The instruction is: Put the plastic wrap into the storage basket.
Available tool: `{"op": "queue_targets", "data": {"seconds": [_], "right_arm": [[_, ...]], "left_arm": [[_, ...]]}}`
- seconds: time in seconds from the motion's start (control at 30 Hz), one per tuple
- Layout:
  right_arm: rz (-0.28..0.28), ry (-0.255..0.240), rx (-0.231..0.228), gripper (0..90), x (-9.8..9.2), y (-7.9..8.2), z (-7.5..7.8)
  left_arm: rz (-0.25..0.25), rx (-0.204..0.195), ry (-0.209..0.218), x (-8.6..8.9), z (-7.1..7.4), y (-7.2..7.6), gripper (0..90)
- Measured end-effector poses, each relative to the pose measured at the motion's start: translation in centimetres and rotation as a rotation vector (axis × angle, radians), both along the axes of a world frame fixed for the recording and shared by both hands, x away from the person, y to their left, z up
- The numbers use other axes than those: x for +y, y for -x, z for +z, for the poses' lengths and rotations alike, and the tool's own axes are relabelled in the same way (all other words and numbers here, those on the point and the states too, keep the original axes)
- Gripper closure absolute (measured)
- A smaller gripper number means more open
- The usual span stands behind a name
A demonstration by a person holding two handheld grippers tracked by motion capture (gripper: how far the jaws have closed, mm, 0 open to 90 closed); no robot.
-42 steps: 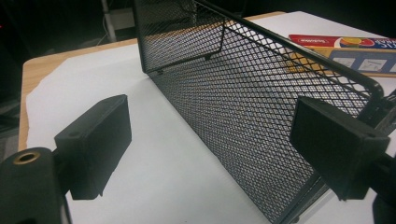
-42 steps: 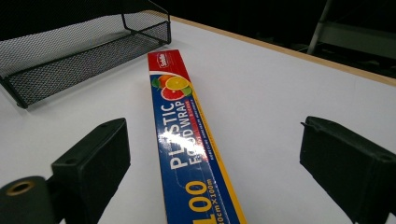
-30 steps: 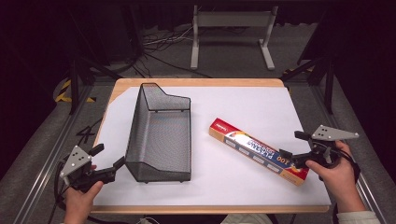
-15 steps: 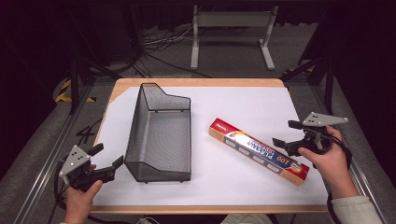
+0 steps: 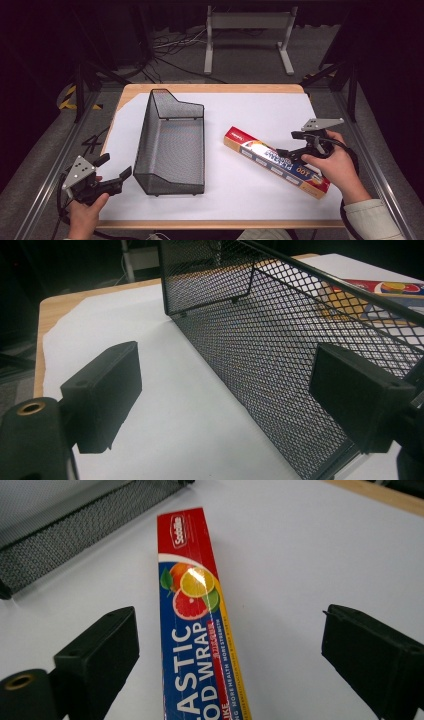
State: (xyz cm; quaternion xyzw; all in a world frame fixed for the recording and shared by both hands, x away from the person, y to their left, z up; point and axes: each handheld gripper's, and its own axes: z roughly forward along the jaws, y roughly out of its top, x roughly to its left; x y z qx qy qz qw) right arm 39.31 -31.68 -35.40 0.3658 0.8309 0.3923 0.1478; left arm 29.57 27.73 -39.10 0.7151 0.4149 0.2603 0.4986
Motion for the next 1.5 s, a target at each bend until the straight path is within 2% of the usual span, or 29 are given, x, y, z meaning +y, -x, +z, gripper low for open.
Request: {"op": "queue_targets", "data": {"seconds": [0.2, 0.27, 0.3, 0.37, 0.4, 0.53, 0.67, 0.77, 0.87, 0.9, 0.93, 1.0, 1.07, 1.1, 1.2, 1.3, 1.4, 1.5], "right_arm": [[0.031, 0.041, 0.019, 10.9, 0.9, -0.4, -0.7], [0.061, 0.071, 0.013, 14.4, 1.2, -0.6, -1.1], [0.071, 0.083, 0.027, 15.9, 1.3, -0.7, -1.3], [0.061, 0.102, 0.093, 15.8, 1.6, -0.9, -1.8], [0.061, 0.102, 0.093, 15.8, 1.6, -0.9, -1.8], [0.094, 0.153, 0.121, 14.4, 2.2, -1.2, -3.0], [0.092, 0.153, 0.139, 10.4, 2.5, -1.5, -3.5], [0.096, 0.162, 0.186, 9.6, 2.9, -1.8, -4.3], [0.096, 0.213, 0.214, 11.2, 3.2, -1.9, -4.7], [0.096, 0.213, 0.214, 11.2, 3.2, -1.9, -4.7], [0.118, 0.243, 0.23, 12.2, 3.6, -1.8, -5.0], [0.128, 0.252, 0.233, 12.5, 3.8, -1.8, -5.2], [0.126, 0.298, 0.248, 13.1, 4.3, -1.9, -5.6], [0.126, 0.298, 0.248, 13.1, 4.3, -1.9, -5.6], [0.105, 0.324, 0.254, 15.3, 4.5, -2.3, -5.7], [0.093, 0.342, 0.269, 22.0, 4.6, -2.4, -5.8], [0.088, 0.391, 0.299, 29.6, 4.7, -2.5, -6.1], [0.096, 0.424, 0.3, 34.9, 4.8, -2.6, -6.0]], "left_arm": [[0.002, 0.001, 0.003, 0.1, 0.0, 0.0, 14.4], [0.002, 0.001, 0.004, 0.1, 0.0, 0.0, 14.4], [0.003, 0.001, 0.004, 0.1, 0.0, 0.0, 14.3], [0.005, 0.0, 0.003, 0.1, 0.0, 0.0, 14.4], [0.006, 0.0, 0.002, 0.1, 0.0, 0.0, 14.4], [0.012, -0.001, 0.012, 0.4, 0.0, 0.0, 14.4], [0.013, -0.001, 0.007, 0.4, -0.1, -0.1, 14.4], [0.014, -0.002, 0.008, 0.4, -0.1, -0.1, 14.4], [0.014, -0.001, 0.007, 0.4, -0.2, -0.1, 14.4], [0.014, -0.001, 0.007, 0.4, -0.2, -0.1, 14.4], [0.013, 0.001, 0.005, 0.4, -0.2, -0.1, 14.4], [0.014, 0.003, 0.006, 0.5, -0.3, -0.1, 14.4], [0.014, 0.003, 0.009, 0.5, -0.3, -0.1, 14.5], [0.013, 0.004, 0.009, 0.5, -0.3, 0.0, 14.5], [0.015, 0.004, 0.009, 0.5, -0.3, 0.0, 14.5], [0.017, 0.005, 0.01, 0.6, -0.3, 0.1, 14.6], [0.011, 0.003, 0.01, 0.4, -0.4, 0.0, 15.7], [0.01, 0.002, 0.005, 0.4, -0.4, 0.0, 15.7]]}}
